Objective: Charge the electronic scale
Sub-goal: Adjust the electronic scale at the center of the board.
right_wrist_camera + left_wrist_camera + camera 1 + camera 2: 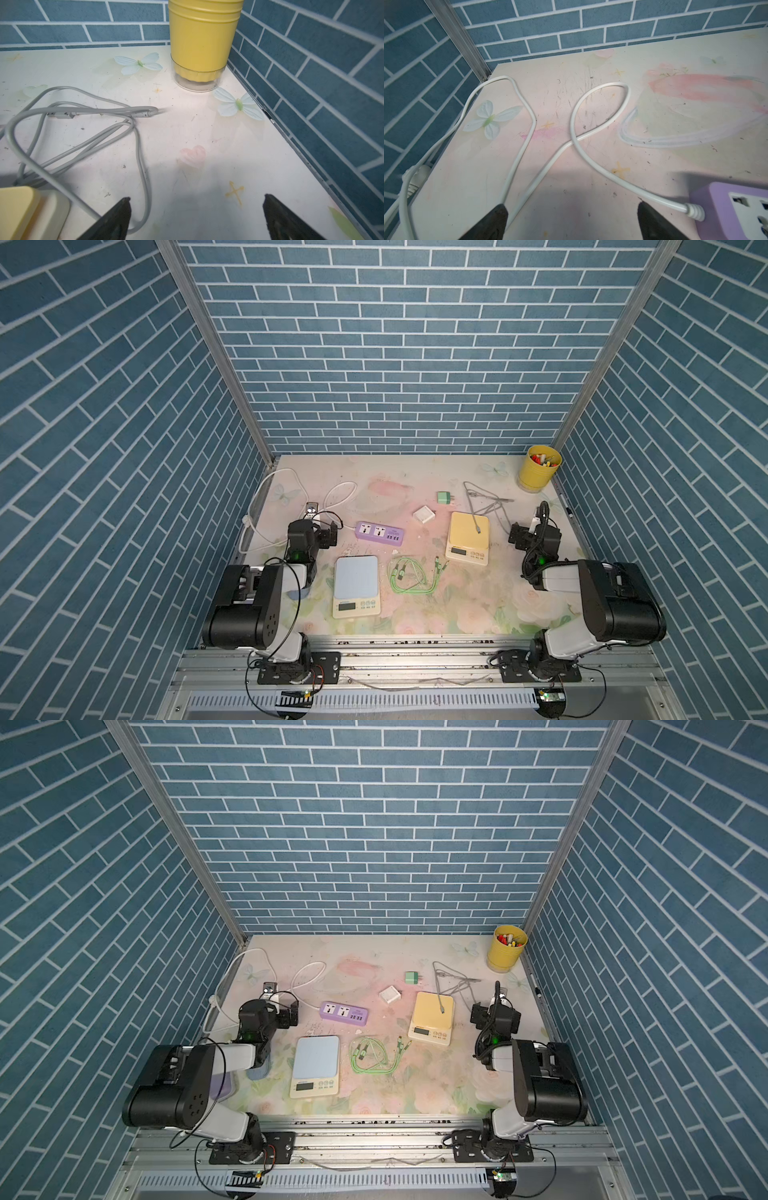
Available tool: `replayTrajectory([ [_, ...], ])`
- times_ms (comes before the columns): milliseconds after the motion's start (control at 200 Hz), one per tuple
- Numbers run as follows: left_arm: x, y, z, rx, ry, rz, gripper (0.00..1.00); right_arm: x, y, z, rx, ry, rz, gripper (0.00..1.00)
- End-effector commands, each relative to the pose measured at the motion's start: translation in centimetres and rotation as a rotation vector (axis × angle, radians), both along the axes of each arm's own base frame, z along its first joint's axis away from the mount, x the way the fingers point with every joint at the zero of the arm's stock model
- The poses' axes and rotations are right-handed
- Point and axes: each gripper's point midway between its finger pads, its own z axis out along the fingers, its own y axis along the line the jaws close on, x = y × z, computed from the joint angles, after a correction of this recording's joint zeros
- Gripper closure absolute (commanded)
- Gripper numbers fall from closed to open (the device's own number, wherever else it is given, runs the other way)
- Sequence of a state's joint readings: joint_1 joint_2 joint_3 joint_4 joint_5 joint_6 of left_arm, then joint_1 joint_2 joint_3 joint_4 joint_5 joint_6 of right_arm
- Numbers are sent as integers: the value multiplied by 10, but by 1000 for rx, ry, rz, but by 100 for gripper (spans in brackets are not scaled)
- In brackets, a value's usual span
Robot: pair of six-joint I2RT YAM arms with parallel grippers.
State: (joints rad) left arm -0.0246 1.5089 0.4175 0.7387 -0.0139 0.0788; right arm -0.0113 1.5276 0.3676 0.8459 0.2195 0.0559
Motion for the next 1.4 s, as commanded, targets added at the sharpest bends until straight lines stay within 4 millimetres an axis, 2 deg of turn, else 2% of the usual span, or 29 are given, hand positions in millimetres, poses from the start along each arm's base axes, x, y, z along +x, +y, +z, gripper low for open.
replayTrajectory([
  [0,3,1,6,0,-17,3,0,6,1,8,22,-33,-4,1],
  [1250,4,0,7,-15,-10,-13,0,6,2,9,25,-34,-2,1],
  [1325,5,-3,12,-17,-2,-33,0,7,4,11,22,-30,13,6],
  [1395,6,-4,20,-25,57,-38,0,10,9,22,18,6,40,9],
])
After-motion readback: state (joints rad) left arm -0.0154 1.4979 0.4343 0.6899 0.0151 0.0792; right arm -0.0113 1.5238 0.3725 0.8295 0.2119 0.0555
